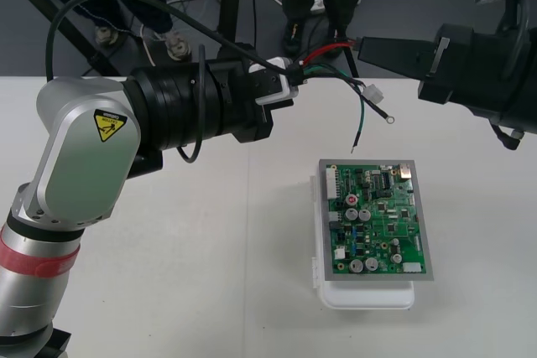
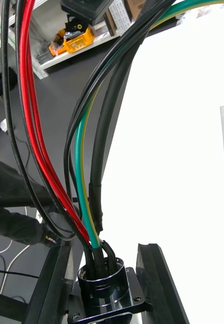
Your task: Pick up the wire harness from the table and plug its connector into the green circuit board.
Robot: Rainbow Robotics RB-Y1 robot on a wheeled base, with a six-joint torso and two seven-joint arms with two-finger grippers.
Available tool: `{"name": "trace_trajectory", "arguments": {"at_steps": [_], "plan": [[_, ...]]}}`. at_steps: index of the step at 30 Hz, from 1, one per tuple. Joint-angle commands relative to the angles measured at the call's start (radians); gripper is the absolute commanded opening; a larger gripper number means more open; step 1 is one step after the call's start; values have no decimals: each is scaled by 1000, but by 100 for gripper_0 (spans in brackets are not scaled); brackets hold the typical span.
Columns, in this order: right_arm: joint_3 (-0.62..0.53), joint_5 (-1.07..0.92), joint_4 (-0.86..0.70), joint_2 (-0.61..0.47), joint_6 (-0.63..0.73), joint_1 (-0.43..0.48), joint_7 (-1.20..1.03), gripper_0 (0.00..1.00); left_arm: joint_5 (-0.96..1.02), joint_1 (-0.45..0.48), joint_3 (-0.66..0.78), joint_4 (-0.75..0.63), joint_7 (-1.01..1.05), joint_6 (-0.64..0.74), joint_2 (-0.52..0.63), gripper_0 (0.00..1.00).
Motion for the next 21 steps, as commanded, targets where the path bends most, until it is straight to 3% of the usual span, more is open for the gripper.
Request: {"name": "trace_trajectory", "arguments": {"at_steps": [1,21], "plan": [[11,6,0,-27,9,-41,11,100,21,-20,-20,-36,-20,60,23,0],[12,8,11,-27,6,-37,28,98,4,-20,-20,-36,-17,61,29,0]]}}
